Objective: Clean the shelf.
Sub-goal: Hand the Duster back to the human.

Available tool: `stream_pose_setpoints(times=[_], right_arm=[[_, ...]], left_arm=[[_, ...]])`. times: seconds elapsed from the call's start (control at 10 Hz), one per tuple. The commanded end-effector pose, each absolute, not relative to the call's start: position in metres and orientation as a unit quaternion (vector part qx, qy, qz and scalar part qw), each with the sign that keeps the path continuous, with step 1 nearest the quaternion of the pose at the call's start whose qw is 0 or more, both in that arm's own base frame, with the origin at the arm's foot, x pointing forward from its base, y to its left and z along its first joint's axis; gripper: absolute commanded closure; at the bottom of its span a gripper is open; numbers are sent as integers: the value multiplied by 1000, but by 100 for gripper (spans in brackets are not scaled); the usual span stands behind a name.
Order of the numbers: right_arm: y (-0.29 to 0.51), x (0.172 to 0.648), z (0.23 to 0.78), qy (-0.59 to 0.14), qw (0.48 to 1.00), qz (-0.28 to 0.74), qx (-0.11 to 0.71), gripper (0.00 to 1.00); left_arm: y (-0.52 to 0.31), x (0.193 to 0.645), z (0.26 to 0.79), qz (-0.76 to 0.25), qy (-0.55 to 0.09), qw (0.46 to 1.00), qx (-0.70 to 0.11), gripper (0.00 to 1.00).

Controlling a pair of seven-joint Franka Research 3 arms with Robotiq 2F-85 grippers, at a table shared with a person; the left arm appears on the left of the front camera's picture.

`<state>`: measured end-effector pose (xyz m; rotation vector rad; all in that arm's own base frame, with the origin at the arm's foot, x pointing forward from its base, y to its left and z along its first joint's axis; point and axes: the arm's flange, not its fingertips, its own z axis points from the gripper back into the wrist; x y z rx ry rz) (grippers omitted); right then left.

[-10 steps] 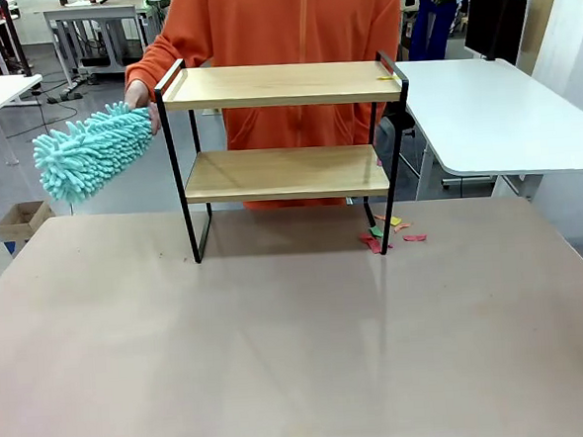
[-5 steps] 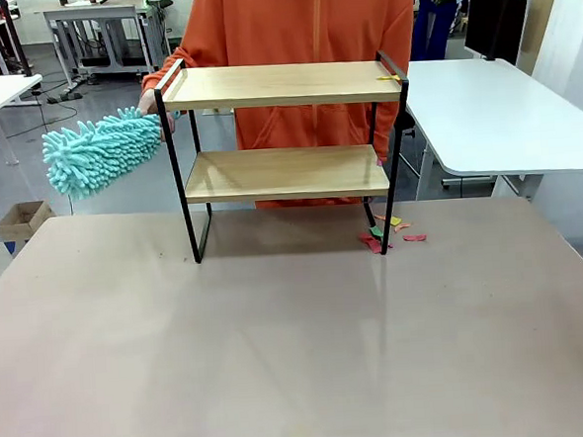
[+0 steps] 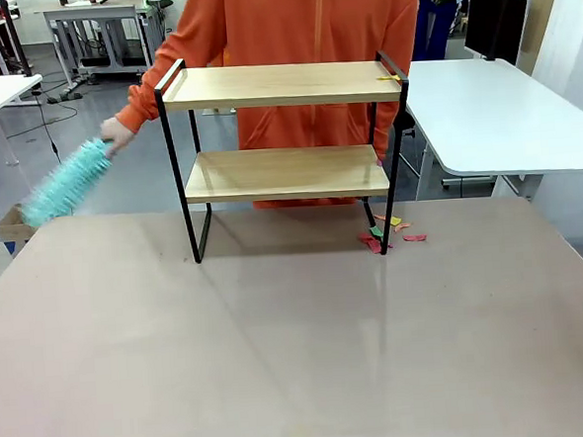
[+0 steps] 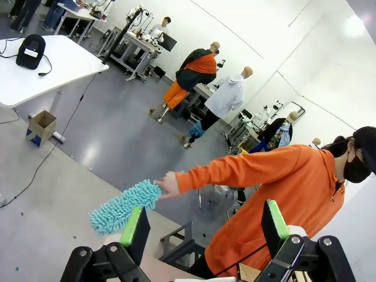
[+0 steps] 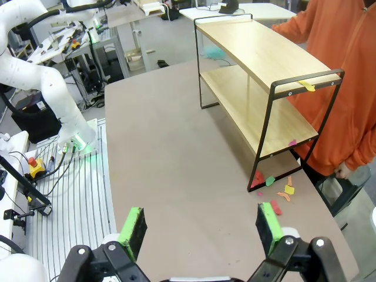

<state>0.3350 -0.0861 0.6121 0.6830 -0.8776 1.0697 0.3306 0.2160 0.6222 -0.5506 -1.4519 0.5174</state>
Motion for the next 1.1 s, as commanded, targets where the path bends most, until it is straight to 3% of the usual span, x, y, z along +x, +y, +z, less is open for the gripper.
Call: stream_pose_setpoints(times=[0.0, 1.0], right_arm=[[-86, 336, 613, -407, 709, 485, 312, 0], [-86, 336, 613, -407, 709, 485, 312, 0]], left_arm=[[216, 329, 624, 231, -650, 682, -245, 0], [216, 329, 624, 231, -650, 682, -245, 0]])
